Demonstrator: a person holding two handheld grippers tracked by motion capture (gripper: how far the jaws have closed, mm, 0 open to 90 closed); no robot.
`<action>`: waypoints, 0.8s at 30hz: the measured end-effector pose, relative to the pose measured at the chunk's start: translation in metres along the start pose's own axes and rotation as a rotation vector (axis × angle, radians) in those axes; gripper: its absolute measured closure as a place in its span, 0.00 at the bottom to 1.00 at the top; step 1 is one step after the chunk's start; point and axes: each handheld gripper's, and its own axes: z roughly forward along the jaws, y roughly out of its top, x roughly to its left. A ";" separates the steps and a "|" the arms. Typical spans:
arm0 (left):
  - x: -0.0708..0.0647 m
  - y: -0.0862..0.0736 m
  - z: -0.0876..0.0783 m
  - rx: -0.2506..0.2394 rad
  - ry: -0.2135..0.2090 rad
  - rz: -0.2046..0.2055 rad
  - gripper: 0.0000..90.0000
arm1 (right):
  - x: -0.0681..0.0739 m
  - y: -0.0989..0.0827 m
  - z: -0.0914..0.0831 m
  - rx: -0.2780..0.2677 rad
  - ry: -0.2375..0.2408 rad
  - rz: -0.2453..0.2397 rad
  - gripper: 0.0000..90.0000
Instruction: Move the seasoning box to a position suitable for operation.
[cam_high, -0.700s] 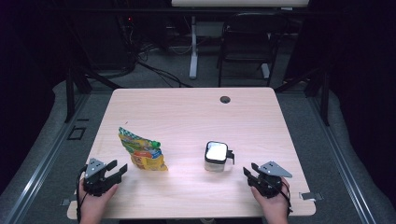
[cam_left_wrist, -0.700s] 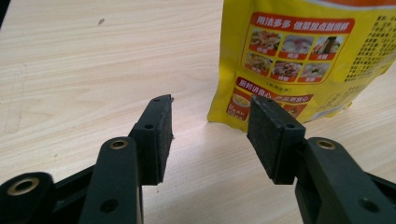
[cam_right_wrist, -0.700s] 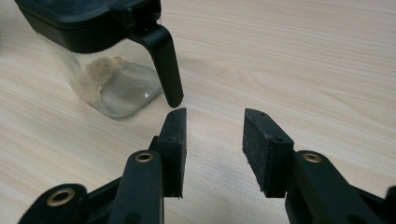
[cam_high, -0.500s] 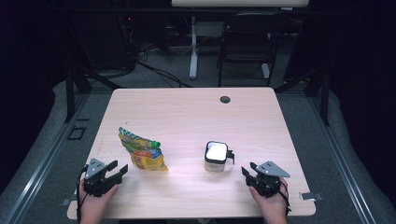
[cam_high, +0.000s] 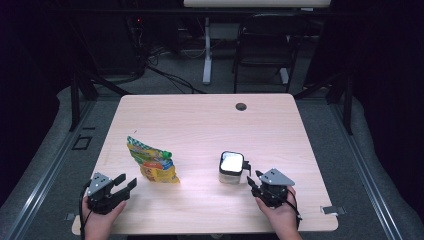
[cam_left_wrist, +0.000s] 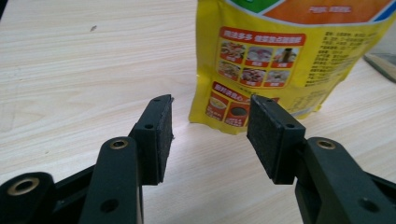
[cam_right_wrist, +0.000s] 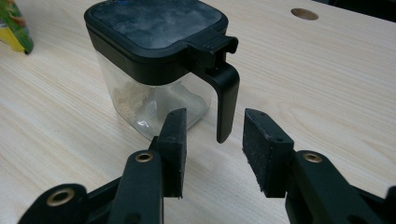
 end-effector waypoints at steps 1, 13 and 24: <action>0.000 0.000 0.000 0.002 -0.001 -0.002 0.57 | 0.000 0.000 0.000 0.000 0.000 0.000 0.67; -0.007 0.001 0.000 0.014 -0.034 -0.005 0.62 | -0.002 0.005 0.029 0.018 -0.040 0.099 0.78; -0.010 0.000 0.003 0.018 -0.032 0.008 0.62 | 0.001 0.006 0.040 -0.002 -0.092 0.076 0.83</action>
